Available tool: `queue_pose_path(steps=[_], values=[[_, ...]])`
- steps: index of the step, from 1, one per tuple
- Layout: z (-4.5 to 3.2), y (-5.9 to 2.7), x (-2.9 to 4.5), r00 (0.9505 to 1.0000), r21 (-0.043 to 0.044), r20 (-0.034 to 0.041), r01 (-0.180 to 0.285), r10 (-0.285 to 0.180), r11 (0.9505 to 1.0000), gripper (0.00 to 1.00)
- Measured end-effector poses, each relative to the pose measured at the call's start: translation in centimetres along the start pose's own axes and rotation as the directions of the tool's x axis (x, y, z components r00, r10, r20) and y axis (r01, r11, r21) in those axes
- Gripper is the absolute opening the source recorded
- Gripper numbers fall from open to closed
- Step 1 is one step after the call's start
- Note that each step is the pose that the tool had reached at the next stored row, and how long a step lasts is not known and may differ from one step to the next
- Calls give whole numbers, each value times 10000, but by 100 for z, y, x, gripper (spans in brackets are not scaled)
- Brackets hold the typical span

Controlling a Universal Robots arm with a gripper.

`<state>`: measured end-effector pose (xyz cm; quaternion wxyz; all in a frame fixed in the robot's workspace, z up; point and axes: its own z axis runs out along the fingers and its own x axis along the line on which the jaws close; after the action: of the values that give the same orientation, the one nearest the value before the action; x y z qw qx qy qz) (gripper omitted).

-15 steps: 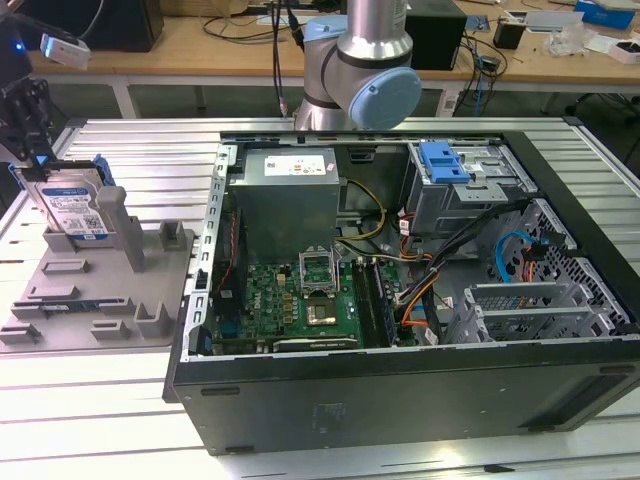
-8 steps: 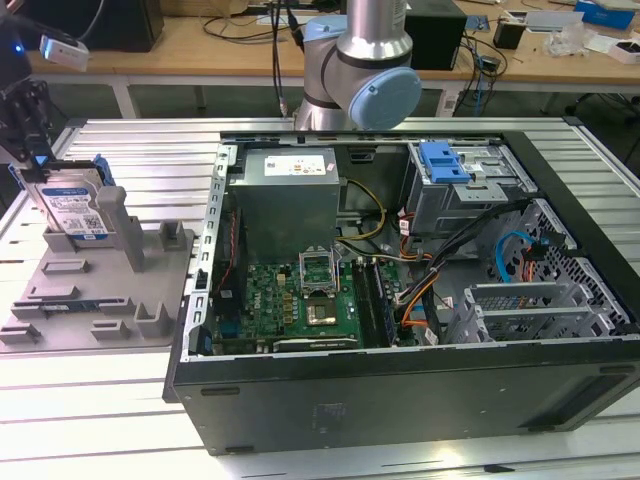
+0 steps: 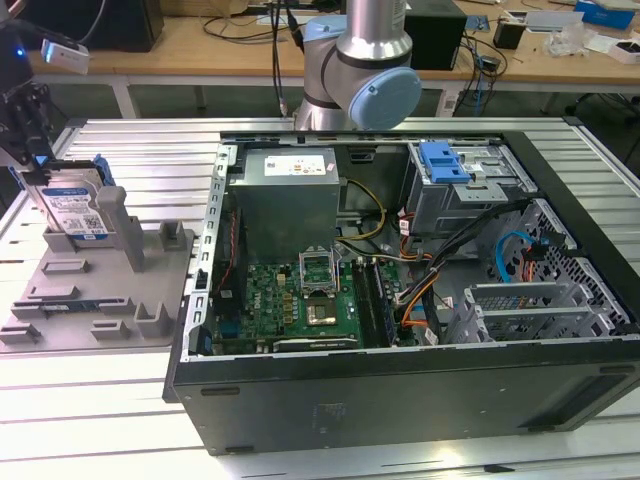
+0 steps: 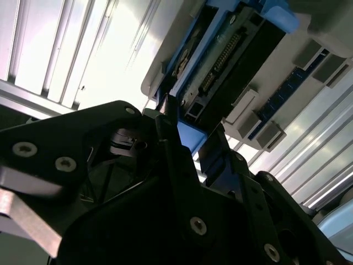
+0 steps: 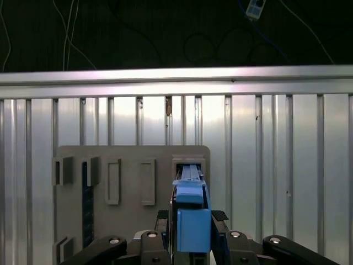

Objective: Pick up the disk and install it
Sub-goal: 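Pick up the disk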

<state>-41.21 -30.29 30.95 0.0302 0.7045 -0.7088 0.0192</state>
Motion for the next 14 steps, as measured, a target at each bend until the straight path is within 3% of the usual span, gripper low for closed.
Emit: queue_pose_path(steps=[14], values=[[71, 35, -5, 10000, 73, 1, -4, 4, 10000, 42]])
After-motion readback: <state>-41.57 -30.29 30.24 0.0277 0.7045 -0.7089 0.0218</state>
